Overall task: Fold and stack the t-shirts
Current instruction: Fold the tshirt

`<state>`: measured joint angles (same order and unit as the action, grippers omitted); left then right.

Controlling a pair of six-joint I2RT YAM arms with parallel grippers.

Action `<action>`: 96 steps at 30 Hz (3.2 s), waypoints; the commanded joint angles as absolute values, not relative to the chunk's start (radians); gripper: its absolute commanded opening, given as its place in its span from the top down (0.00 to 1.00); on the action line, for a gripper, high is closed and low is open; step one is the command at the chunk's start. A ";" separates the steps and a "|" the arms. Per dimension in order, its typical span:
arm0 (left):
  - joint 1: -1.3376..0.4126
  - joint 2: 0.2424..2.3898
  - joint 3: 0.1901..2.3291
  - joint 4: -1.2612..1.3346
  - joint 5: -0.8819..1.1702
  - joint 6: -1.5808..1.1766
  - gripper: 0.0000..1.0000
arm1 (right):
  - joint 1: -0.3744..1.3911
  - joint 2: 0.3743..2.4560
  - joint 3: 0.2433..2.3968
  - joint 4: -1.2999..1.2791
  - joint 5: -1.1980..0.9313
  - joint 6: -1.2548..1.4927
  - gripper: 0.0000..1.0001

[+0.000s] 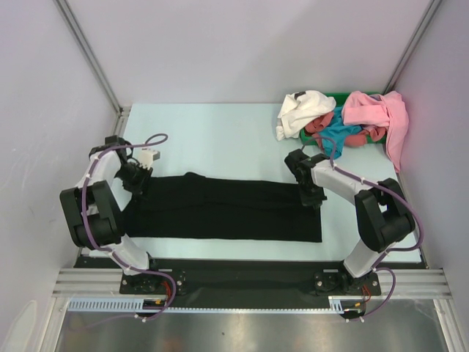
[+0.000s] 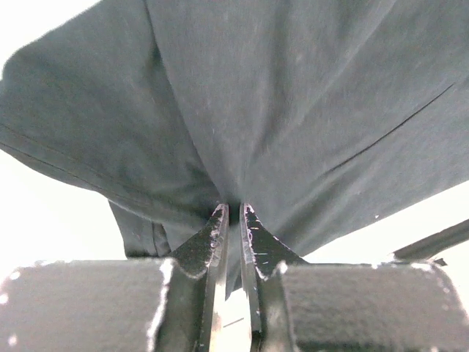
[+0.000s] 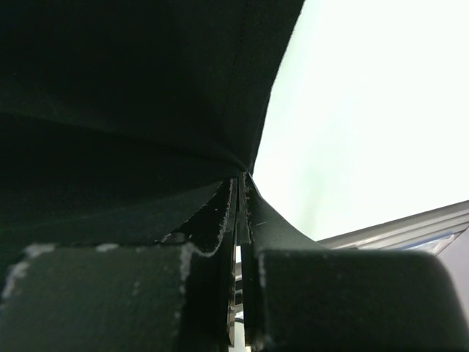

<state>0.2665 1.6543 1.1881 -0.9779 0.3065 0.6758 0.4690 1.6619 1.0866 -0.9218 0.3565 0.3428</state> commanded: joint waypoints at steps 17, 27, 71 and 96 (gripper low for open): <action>0.287 1.600 1.213 -1.038 0.365 0.792 0.42 | 0.410 1.603 1.222 -1.040 0.197 0.281 0.35; 0.394 1.704 1.322 -0.798 0.239 0.431 0.36 | 0.187 1.686 1.238 -0.763 -0.002 0.261 0.48; 0.284 1.999 1.643 -0.581 0.298 0.250 0.38 | 0.109 1.832 1.517 -0.675 0.248 0.308 0.48; 0.216 1.827 1.249 -0.686 0.399 0.365 0.59 | 0.695 2.262 1.896 -0.428 -0.371 0.684 0.62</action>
